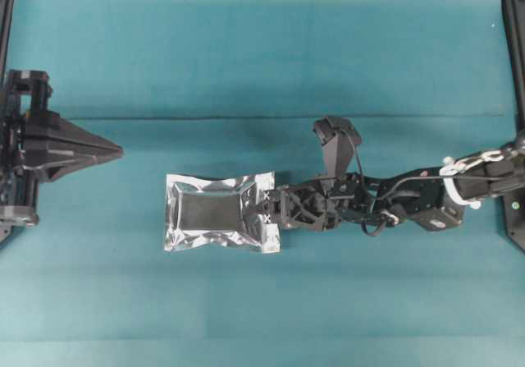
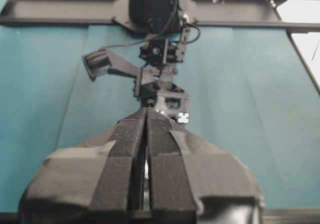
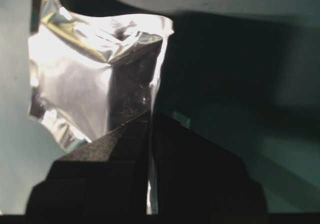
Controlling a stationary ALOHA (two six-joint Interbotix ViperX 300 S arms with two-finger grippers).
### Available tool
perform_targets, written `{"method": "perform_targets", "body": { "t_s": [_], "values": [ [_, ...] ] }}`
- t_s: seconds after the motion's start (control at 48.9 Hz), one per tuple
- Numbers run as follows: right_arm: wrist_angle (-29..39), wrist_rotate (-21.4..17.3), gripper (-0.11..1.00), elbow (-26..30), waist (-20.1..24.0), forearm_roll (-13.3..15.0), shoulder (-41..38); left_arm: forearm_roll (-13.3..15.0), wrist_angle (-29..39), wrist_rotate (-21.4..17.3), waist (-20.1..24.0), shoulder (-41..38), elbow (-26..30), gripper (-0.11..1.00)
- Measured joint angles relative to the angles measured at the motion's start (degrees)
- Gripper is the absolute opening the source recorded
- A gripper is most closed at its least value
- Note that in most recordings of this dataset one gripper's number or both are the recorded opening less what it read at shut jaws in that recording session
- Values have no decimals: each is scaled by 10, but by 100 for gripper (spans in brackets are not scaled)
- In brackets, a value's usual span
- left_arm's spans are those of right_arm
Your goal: Hand over the silver zip bag and make it stand upright.
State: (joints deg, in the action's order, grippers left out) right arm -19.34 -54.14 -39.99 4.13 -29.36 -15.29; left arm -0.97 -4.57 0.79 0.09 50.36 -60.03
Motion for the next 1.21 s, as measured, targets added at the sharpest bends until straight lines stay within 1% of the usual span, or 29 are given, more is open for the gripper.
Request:
{"method": "perform_targets", "body": {
  "t_s": [0.041,0.102,0.246,0.307,0.368,0.553,0.696,0.778,0.983,1.085,1.208],
  "values": [
    [10,16,3,2,-2,1,10,-1,0,0,1,2,0,-1],
    [36,52,3,9,-10,3,29,0,0,0,1,4,-2,-1],
    [132,131,3,38,-38,9,76,-1,0,0,1,5,-4,-1],
    [201,177,3,60,-52,14,94,0,0,0,1,5,-4,-1],
    [267,214,3,82,-63,19,108,-1,0,2,1,6,-4,-1],
    [443,308,3,152,-88,39,133,0,0,7,1,8,-4,-1],
    [556,363,3,214,-101,63,138,0,1,6,1,11,-4,-1],
    [624,396,3,243,-105,88,138,-1,1,7,0,12,-6,-1],
    [748,447,3,291,-105,139,135,-1,1,6,0,16,-11,-1],
    [786,474,3,306,-105,160,127,0,1,5,0,16,-13,-1],
    [802,522,3,323,-102,185,118,0,3,6,0,16,-15,-1]
  ]
}}
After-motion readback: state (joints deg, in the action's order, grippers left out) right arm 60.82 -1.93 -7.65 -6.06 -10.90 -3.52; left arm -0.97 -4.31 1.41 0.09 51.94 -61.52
